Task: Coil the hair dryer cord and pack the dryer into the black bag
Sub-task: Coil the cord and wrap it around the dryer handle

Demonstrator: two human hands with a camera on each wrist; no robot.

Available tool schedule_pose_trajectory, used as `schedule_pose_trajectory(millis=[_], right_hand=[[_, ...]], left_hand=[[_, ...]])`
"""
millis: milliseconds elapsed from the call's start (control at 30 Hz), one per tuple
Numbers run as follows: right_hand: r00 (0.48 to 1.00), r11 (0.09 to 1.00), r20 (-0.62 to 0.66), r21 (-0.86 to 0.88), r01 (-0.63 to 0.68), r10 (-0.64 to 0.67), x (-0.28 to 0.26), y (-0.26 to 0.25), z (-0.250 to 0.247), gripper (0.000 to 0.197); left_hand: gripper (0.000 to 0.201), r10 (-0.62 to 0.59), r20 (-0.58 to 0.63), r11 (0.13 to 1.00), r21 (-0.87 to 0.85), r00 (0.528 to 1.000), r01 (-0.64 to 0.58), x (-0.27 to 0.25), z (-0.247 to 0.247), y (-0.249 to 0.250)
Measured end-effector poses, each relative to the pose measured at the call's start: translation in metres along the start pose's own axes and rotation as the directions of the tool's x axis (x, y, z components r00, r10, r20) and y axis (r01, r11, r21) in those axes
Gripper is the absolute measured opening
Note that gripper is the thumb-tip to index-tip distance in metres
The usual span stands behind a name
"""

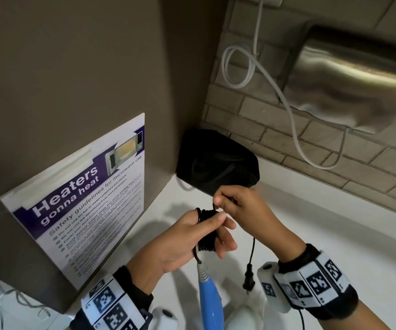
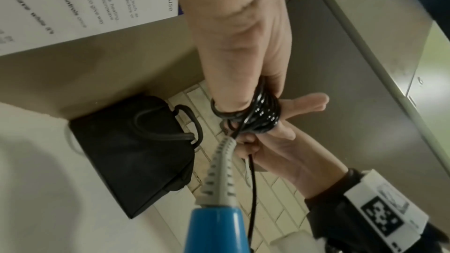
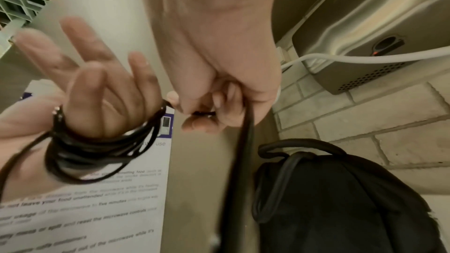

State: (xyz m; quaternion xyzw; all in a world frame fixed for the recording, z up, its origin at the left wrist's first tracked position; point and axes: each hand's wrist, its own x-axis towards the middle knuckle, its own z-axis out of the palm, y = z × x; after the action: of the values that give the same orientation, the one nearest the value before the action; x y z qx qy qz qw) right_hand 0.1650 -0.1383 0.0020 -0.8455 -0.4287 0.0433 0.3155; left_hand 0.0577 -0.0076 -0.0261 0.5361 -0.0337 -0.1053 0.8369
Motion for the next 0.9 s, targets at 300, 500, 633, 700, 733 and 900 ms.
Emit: schedule_pose_trajectory(millis=[300,500,633,700,733,900], right_hand=[[0.997,0.994,-0.01,-0.071,-0.082,0.082,-0.005,0.019,0.001,0.029],[0.987,0.976,0.143,0.194,-0.1,0.073,-0.008,0.002,0.001,0.031],[0.927,0.884,0.368,0.408,-0.227,0.069,-0.012,-0.014,-0.006,0.031],[0.905,0.866,0.421,0.429,-0.258,0.061,-0.014,-0.016,-0.01,0.029],[0.895,0.856,0.443,0.44,-0.27,0.055,-0.015,-0.016,-0.01,0.03],[0.874,0.817,0.483,0.483,-0.315,0.051,-0.017,-0.012,-0.006,0.034]], left_hand=[[0.029,0.015,-0.024,0.989,-0.146,1.0,-0.018,0.0,-0.001,0.0],[0.034,-0.029,-0.062,0.983,-0.183,0.998,0.017,0.0,0.008,0.005],[0.044,-0.074,-0.104,0.98,-0.194,0.992,0.053,0.004,-0.002,0.002],[0.037,-0.065,-0.066,0.975,-0.217,0.996,0.049,0.005,-0.009,-0.001],[0.034,-0.056,-0.027,0.966,-0.252,0.998,0.048,0.007,-0.012,-0.002],[0.037,-0.027,0.164,0.953,-0.294,0.986,0.075,0.012,-0.023,-0.008]])
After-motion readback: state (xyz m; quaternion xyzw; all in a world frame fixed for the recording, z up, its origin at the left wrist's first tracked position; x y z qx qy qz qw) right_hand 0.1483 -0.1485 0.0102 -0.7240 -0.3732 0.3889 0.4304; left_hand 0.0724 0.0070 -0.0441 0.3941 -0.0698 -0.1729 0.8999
